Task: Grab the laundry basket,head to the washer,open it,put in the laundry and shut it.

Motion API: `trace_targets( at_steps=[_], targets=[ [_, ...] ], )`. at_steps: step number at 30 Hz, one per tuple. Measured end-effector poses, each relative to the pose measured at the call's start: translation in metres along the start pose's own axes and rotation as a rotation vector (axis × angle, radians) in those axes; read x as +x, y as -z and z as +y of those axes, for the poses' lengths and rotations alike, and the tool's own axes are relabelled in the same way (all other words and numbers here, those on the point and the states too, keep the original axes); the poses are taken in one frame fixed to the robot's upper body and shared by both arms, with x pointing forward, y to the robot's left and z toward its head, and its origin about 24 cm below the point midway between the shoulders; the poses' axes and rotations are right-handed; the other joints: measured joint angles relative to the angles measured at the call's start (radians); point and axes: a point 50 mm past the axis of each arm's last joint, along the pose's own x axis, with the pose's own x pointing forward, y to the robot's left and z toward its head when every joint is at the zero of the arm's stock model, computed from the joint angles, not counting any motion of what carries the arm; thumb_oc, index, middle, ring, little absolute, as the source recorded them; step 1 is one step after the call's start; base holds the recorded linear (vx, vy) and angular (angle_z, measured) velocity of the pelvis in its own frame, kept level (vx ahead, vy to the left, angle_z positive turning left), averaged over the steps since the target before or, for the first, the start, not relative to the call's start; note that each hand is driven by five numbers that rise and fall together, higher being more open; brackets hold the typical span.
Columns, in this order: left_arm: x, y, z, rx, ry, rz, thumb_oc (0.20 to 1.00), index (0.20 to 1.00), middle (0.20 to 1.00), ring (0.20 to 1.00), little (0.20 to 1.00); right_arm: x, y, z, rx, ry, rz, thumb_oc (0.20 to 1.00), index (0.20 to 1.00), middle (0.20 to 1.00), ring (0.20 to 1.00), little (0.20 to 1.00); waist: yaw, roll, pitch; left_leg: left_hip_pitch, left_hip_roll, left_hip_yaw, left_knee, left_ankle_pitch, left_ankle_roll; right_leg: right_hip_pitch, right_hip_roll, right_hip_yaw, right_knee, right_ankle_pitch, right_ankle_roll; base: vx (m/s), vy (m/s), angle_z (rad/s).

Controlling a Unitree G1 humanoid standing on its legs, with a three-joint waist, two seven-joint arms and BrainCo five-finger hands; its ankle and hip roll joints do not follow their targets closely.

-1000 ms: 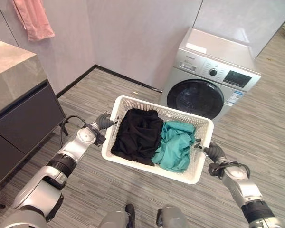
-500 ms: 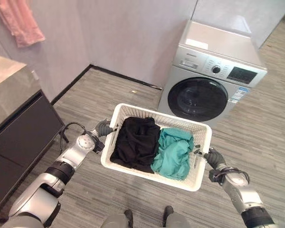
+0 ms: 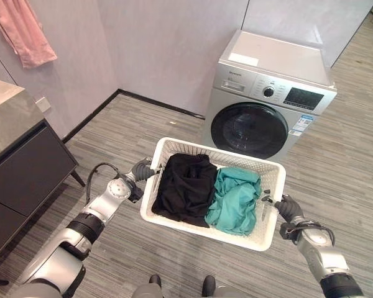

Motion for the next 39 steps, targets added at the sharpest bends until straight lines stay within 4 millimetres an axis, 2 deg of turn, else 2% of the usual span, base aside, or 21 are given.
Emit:
trace_targets(
  at_steps=[6, 16, 17, 18, 19, 20, 22, 24, 26, 28, 31, 35, 39],
  targets=[
    [0.000, 0.000, -0.002, -0.004, 0.004, -0.001, 0.200, 0.200, 0.200, 0.200, 0.200, -0.002, 0.004, -0.001, 0.000, 0.005, 0.014, 0.200, 0.200, 0.200, 0.200, 0.200, 0.001, 0.026, -0.019, 0.003, 0.001, -0.001, -0.008, 0.004, -0.003, 0.000, 0.002, -0.003, 0.000, 0.002, -0.002, 0.00, 0.000, 0.00],
    [-0.001, 0.003, -0.005, -0.010, 0.007, 0.005, 0.200, 0.200, 0.200, 0.200, 0.200, -0.002, 0.005, -0.001, -0.001, 0.006, 0.015, 0.200, 0.200, 0.200, 0.200, 0.200, 0.004, 0.021, -0.023, 0.055, -0.012, 0.008, -0.085, 0.039, 0.006, 0.009, -0.011, 0.002, 0.000, 0.002, 0.001, 0.01, 0.007, 0.00],
    [-0.003, 0.008, -0.011, -0.030, 0.013, 0.012, 0.200, 0.200, 0.200, 0.200, 0.200, -0.003, 0.011, 0.003, -0.021, -0.005, 0.036, 0.200, 0.200, 0.200, 0.200, 0.200, 0.007, 0.021, -0.026, 0.048, -0.010, 0.017, -0.093, 0.038, 0.006, 0.003, -0.014, 0.000, 0.000, 0.002, 0.002, 0.01, 0.008, -0.27],
    [-0.019, 0.032, -0.018, -0.169, -0.068, 0.034, 0.200, 0.200, 0.200, 0.200, 0.200, -0.004, 0.017, 0.014, -0.155, -0.044, 0.047, 0.200, 0.200, 0.200, 0.200, 0.200, 0.003, 0.021, -0.118, -0.002, 0.004, 0.097, -0.125, 0.033, 0.004, -0.077, -0.015, 0.014, -0.001, -0.007, -0.003, 0.02, 0.017, -0.28],
    [-0.029, 0.049, -0.030, -0.238, -0.109, 0.070, 0.200, 0.200, 0.200, 0.200, 0.200, -0.008, 0.028, 0.020, -0.205, -0.064, 0.071, 0.200, 0.200, 0.200, 0.200, 0.200, -0.004, 0.026, -0.150, -0.015, 0.015, 0.150, -0.139, 0.037, 0.004, -0.101, -0.017, 0.011, -0.004, 0.001, 0.003, 0.02, 0.017, -0.11],
    [-0.044, 0.074, -0.048, -0.283, -0.106, 0.153, 0.200, 0.200, 0.200, 0.200, 0.200, -0.014, 0.043, 0.023, -0.250, -0.083, 0.128, 0.200, 0.200, 0.200, 0.200, 0.200, -0.016, 0.028, -0.151, -0.005, 0.021, 0.182, -0.161, 0.060, 0.009, -0.100, -0.018, -0.001, -0.002, 0.001, 0.005, 0.02, 0.024, 0.15],
    [-0.071, 0.106, -0.074, -0.320, -0.060, 0.273, 0.200, 0.200, 0.200, 0.200, 0.200, -0.020, 0.060, 0.027, -0.270, -0.098, 0.186, 0.200, 0.200, 0.200, 0.200, 0.200, -0.008, 0.024, -0.148, -0.002, 0.018, 0.189, -0.159, 0.072, 0.010, -0.099, -0.023, -0.001, -0.004, -0.001, 0.008, 0.03, 0.026, 0.10],
    [-0.089, 0.124, -0.091, -0.355, -0.034, 0.350, 0.200, 0.200, 0.200, 0.200, 0.200, -0.024, 0.071, 0.028, -0.268, -0.097, 0.228, 0.200, 0.200, 0.200, 0.200, 0.200, 0.010, 0.026, -0.139, -0.002, 0.008, 0.187, -0.157, 0.070, 0.013, -0.096, -0.033, -0.003, -0.009, -0.006, 0.015, 0.03, 0.025, 0.10],
    [-0.098, 0.132, -0.097, -0.373, -0.026, 0.393, 0.200, 0.200, 0.200, 0.200, 0.200, -0.030, 0.082, 0.031, -0.249, -0.099, 0.275, 0.200, 0.200, 0.200, 0.200, 0.200, 0.026, 0.035, -0.130, -0.002, -0.001, 0.183, -0.157, 0.069, 0.014, -0.090, -0.043, -0.020, -0.009, -0.009, 0.024, 0.02, 0.024, 0.15],
    [-0.100, 0.134, -0.095, -0.386, -0.037, 0.395, 0.200, 0.200, 0.200, 0.200, 0.200, -0.033, 0.084, 0.032, -0.243, -0.106, 0.277, 0.200, 0.200, 0.200, 0.200, 0.200, 0.035, 0.047, -0.116, 0.000, -0.006, 0.180, -0.157, 0.068, 0.019, -0.085, -0.048, -0.022, -0.009, -0.009, 0.028, 0.02, 0.028, 0.07],
    [-0.098, 0.130, -0.088, -0.396, -0.067, 0.370, 0.200, 0.200, 0.200, 0.200, 0.200, -0.034, 0.074, 0.036, -0.234, -0.116, 0.229, 0.200, 0.200, 0.200, 0.200, 0.200, 0.032, 0.060, -0.105, 0.001, -0.009, 0.183, -0.162, 0.066, 0.022, -0.085, -0.052, -0.020, -0.009, -0.008, 0.032, 0.00, 0.007, -0.01],
    [-0.092, 0.115, -0.071, -0.408, -0.123, 0.283, 0.200, 0.200, 0.200, 0.200, 0.200, -0.034, 0.050, 0.038, -0.209, -0.120, 0.121, 0.200, 0.200, 0.200, 0.200, 0.200, 0.017, 0.054, -0.089, 0.001, -0.009, 0.186, -0.162, 0.064, 0.024, -0.087, -0.051, -0.015, -0.009, -0.008, 0.034, 0.00, 0.004, -0.01],
    [-0.086, 0.107, -0.065, -0.404, -0.133, 0.241, 0.200, 0.200, 0.200, 0.200, 0.200, -0.033, 0.039, 0.035, -0.218, -0.123, 0.080, 0.200, 0.200, 0.200, 0.200, 0.200, 0.010, 0.047, -0.078, -0.002, -0.009, 0.192, -0.161, 0.065, 0.023, -0.094, -0.051, -0.005, -0.009, -0.006, 0.036, 0.00, 0.015, -0.05]
  ],
)
